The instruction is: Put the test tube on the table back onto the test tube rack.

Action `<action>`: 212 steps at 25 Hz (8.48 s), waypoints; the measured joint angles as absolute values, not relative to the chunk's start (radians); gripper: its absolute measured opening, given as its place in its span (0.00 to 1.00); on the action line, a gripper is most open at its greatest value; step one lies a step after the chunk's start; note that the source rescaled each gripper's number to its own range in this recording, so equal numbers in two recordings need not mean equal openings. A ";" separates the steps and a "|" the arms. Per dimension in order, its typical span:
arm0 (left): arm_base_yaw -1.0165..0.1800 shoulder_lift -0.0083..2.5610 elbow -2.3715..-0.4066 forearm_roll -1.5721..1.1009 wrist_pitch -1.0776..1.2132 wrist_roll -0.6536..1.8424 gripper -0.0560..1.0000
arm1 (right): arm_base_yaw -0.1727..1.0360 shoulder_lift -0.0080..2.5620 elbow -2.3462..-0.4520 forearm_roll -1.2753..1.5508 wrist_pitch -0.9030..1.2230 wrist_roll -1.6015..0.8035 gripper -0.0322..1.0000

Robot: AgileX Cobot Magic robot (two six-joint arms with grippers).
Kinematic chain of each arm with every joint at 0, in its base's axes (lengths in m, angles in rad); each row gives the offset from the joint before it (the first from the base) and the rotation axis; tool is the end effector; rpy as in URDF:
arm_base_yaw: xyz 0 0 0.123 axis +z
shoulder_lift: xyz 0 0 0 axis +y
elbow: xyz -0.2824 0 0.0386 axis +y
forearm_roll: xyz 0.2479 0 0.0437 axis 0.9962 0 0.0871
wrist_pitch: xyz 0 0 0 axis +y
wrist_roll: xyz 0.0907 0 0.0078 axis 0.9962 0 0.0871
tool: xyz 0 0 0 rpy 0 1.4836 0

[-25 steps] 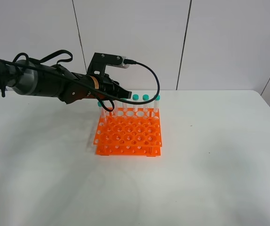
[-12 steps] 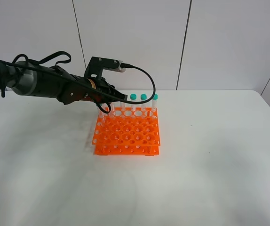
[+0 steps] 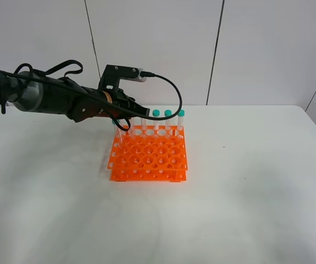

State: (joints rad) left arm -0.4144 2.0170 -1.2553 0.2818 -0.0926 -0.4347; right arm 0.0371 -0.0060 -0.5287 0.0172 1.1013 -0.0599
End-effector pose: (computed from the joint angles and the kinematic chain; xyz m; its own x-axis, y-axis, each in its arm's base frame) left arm 0.4037 -0.1801 0.1712 -0.5646 0.0808 -0.8214 0.3395 0.9298 -0.1419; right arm -0.0109 0.0010 0.2817 -0.4576 -0.0691 -0.8865 -0.0746 0.9964 -0.0392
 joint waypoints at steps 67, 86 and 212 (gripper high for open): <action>-0.414 2.074 -1.182 0.313 -0.175 -0.426 0.06 | 0.037 -0.006 -0.529 0.017 1.101 -0.060 1.00; -0.414 2.077 -1.221 0.315 -0.177 -0.433 0.06 | 0.037 -0.006 -0.529 0.017 1.101 -0.060 1.00; -0.417 2.007 -1.320 0.375 0.140 -0.463 0.64 | 0.037 -0.006 -0.529 0.017 1.101 -0.060 1.00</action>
State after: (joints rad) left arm -0.4173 2.0072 -1.3203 0.3752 0.1404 -0.4626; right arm 0.0371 -0.0062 -0.5287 0.0172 1.1013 -0.0599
